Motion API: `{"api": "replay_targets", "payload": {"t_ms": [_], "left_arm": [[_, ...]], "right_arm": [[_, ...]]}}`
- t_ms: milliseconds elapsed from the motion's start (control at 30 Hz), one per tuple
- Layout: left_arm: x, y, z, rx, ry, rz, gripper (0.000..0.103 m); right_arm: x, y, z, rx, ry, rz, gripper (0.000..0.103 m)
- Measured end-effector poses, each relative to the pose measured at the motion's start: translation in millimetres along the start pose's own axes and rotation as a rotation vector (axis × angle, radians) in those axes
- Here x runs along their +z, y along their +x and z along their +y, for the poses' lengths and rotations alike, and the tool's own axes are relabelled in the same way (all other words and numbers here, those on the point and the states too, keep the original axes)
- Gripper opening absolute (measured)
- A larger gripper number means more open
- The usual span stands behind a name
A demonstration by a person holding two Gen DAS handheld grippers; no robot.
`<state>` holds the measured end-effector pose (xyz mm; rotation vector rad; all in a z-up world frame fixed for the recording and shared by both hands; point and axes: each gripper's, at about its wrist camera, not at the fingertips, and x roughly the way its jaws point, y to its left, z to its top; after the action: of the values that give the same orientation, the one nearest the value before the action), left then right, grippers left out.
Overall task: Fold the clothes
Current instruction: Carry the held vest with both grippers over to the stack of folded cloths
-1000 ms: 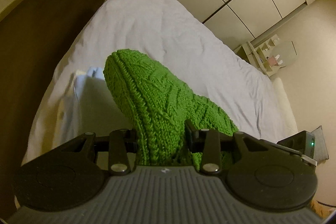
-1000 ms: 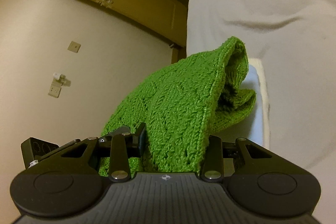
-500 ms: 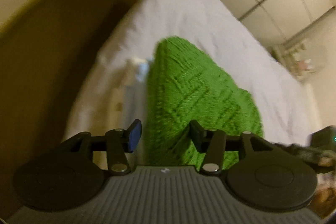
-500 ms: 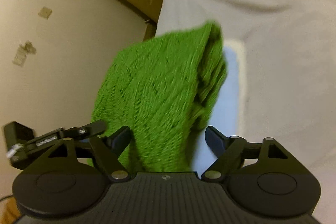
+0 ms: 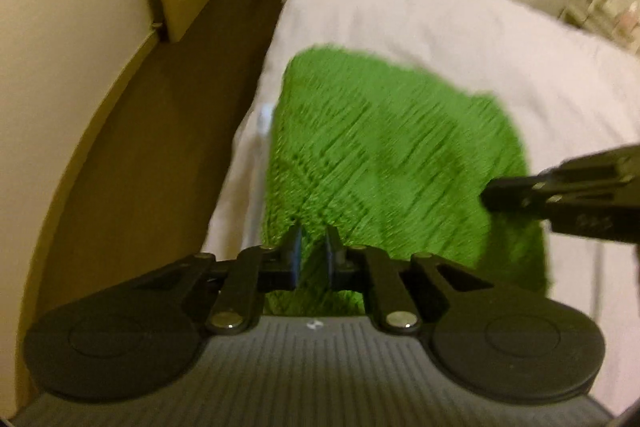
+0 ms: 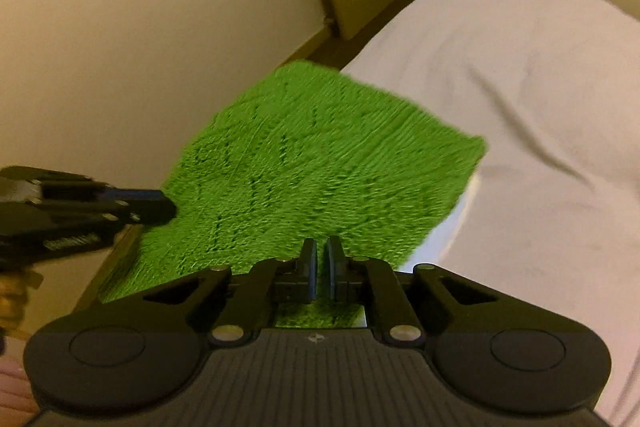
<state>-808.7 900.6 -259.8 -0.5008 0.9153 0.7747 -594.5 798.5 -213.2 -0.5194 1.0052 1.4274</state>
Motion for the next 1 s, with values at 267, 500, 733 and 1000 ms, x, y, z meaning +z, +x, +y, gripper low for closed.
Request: {"api": "replay_targets", "payload": {"t_ms": [267,500,733,1000], "left_arm": [[2.8,27.7,13.1,0.032,-0.050,0.026,0.019],[33.0,25.1,13.4,-0.035,-0.098,0.041,0.017],[74.3,40.9,5.5,-0.104,-0.075,0.010,0.016],[82.5,70.3,13.5,-0.122,-0.099,0.001,0.018]], "right_arm": [[1.0,54.7,17.5,-0.024,-0.118,0.047,0.010],[16.8,27.7,-2.3,0.043,-0.057,0.052,0.014],[50.6,22.8,-25.0,0.016,0.004,-0.045,0.015],[56.7,78.4,-34.3,0.038,0.080,0.009,0.027]]}}
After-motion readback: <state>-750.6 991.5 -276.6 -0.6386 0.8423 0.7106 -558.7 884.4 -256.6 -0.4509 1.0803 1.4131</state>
